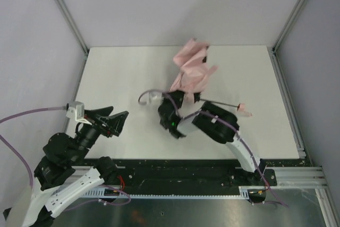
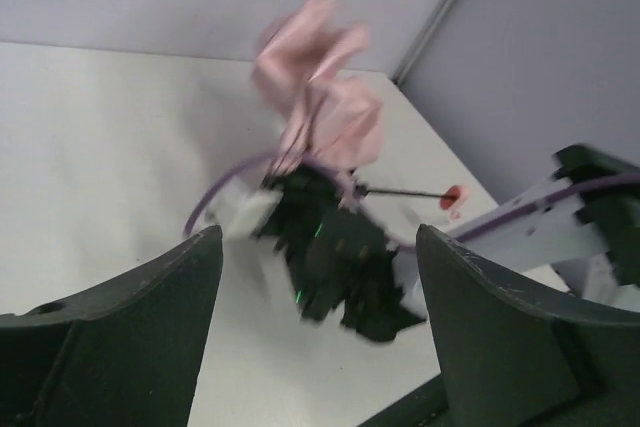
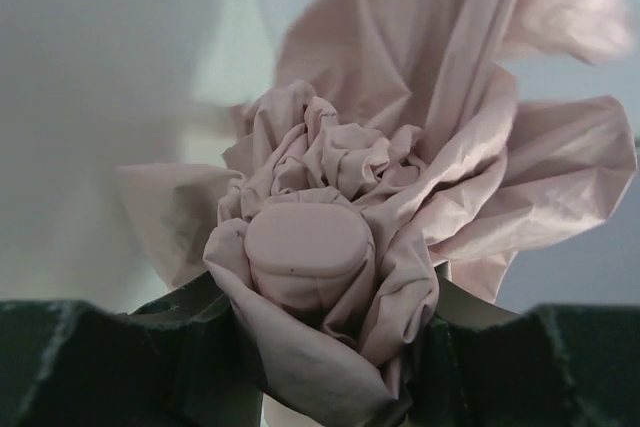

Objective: Put away the umbrella

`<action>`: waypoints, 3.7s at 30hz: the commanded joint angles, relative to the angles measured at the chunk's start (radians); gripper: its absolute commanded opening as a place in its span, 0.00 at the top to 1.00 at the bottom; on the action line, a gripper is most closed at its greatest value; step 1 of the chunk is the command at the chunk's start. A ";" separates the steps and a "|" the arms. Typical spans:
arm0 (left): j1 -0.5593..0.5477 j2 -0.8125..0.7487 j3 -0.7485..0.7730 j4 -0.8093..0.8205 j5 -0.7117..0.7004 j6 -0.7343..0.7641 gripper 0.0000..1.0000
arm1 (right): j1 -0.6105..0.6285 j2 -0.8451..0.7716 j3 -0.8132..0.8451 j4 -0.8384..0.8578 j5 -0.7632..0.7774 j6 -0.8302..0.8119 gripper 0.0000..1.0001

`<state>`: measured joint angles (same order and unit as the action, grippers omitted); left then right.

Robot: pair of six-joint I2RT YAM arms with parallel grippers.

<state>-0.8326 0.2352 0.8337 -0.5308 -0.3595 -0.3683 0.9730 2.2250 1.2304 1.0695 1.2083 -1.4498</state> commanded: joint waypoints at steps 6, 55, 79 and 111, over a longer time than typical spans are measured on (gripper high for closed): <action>0.006 -0.084 -0.043 0.019 0.100 -0.113 0.18 | 0.134 -0.168 0.016 -1.113 -0.304 1.166 1.00; 0.395 0.713 -0.463 0.597 0.555 -1.103 0.01 | -0.121 -0.168 -0.375 -0.976 -1.620 1.437 1.00; 0.339 1.323 -0.326 0.822 0.439 -0.928 0.59 | -0.071 -0.293 -0.453 -0.900 -1.539 1.385 1.00; 0.361 0.982 -0.481 0.602 0.291 -1.026 1.00 | 0.139 -0.731 -0.311 -1.134 -1.081 1.494 0.16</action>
<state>-0.5014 1.2369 0.3702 0.1398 0.0284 -1.3556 1.0492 1.3815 0.8284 -0.0250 -0.0246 0.1101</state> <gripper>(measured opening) 0.311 0.855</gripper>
